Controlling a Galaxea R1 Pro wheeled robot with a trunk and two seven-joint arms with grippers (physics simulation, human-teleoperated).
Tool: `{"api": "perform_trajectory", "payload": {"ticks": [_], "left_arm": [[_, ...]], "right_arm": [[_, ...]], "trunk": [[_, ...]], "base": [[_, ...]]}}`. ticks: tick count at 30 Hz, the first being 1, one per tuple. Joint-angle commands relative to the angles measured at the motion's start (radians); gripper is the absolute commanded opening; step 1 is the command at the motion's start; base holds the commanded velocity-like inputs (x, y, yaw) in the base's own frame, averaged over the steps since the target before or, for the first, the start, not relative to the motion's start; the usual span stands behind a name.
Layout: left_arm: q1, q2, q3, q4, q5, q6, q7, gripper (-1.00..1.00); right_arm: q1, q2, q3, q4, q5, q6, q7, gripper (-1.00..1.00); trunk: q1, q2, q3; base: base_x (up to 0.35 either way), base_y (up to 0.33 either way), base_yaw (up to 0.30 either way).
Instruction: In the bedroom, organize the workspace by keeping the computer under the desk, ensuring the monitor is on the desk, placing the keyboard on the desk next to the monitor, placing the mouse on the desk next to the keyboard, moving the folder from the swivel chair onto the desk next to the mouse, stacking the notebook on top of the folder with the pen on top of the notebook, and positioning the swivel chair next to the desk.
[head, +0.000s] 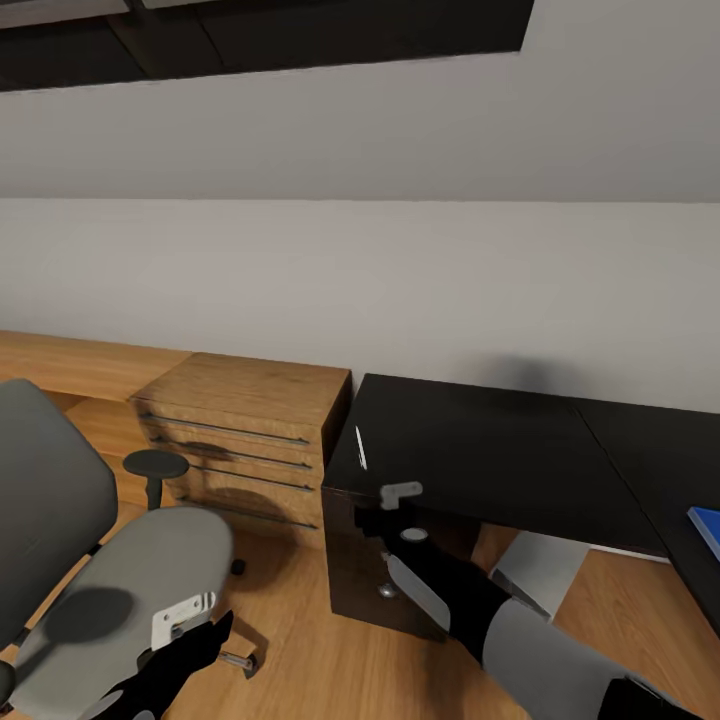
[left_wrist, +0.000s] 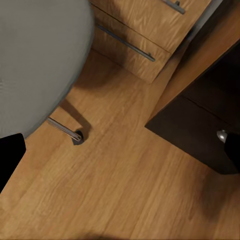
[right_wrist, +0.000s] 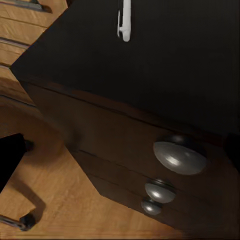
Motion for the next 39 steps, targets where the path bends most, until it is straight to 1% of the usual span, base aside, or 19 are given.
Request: {"api": "perform_trajectory", "payload": {"ticks": [1,2,3,6,7,8,12,13,14,18,22,28,39], "left_arm": [[0.000,0.000,0.000,-0.002,0.010,0.003,0.008,1.00],[0.000,0.000,0.000,-0.002,0.008,0.003,0.008,1.00],[0.000,0.000,0.000,-0.002,0.007,0.003,0.007,1.00],[0.002,0.000,0.000,-0.005,0.006,0.003,0.007,1.00],[0.003,0.000,-0.001,-0.006,0.006,0.002,0.007,1.00],[0.005,0.000,-0.001,-0.009,0.006,-0.002,0.007,1.00],[0.016,-0.001,-0.002,-0.015,0.006,-0.016,0.007,1.00],[0.019,-0.001,-0.002,-0.017,0.006,-0.026,0.006,1.00],[0.023,-0.001,-0.003,-0.019,0.006,-0.041,0.006,1.00],[0.026,-0.001,-0.004,-0.018,0.006,-0.047,0.006,1.00],[0.026,-0.001,-0.005,-0.016,0.006,-0.049,0.006,1.00],[0.026,-0.002,-0.005,-0.014,0.006,-0.048,0.006,1.00],[0.026,-0.003,-0.005,-0.012,0.006,-0.048,0.006,1.00]], "right_arm": [[-0.007,0.000,0.005,0.016,-0.004,0.003,0.007,1.00],[-0.018,0.001,0.005,0.052,-0.004,0.002,0.035,1.00],[-0.023,0.001,0.006,0.073,-0.004,0.001,0.046,1.00],[-0.035,0.009,0.006,0.154,-0.003,-0.019,0.060,1.00],[-0.041,0.013,0.006,0.174,-0.003,-0.028,0.062,1.00],[-0.055,0.022,0.006,0.216,-0.003,-0.048,0.071,1.00],[-0.082,0.040,0.007,0.292,-0.003,-0.078,0.106,1.00],[-0.089,0.047,0.007,0.319,-0.003,-0.086,0.128,1.00],[-0.099,0.055,0.007,0.352,-0.003,-0.098,0.165,1.00],[-0.102,0.059,0.008,0.362,-0.003,-0.105,0.180,1.00],[-0.103,0.060,0.009,0.364,-0.002,-0.106,0.183,1.00],[-0.103,0.061,0.013,0.362,-0.002,-0.136,0.185,1.00],[-0.103,0.062,0.015,0.361,-0.002,-0.139,0.186,1.00]], "trunk": [[0.000,-0.001,-0.001],[0.000,-0.001,-0.001],[0.000,-0.001,-0.001],[0.000,-0.001,-0.001],[0.000,-0.001,-0.001],[0.000,-0.001,-0.001],[0.000,-0.001,-0.001],[0.000,-0.001,-0.001],[0.000,-0.001,-0.001],[0.000,-0.001,-0.001],[0.000,-0.001,-0.001],[0.000,-0.001,-0.001],[0.000,-0.001,-0.001]], "base": [[0.004,0.000,0.000],[0.002,0.000,0.000],[0.001,0.000,0.000],[0.000,0.000,0.000],[0.000,0.000,0.000],[0.000,0.000,0.000],[0.000,0.000,0.000],[0.026,0.000,0.000],[0.210,0.035,0.000],[0.256,0.045,0.000],[0.086,0.009,0.000],[0.074,0.002,0.000],[0.135,0.000,0.000]]}}
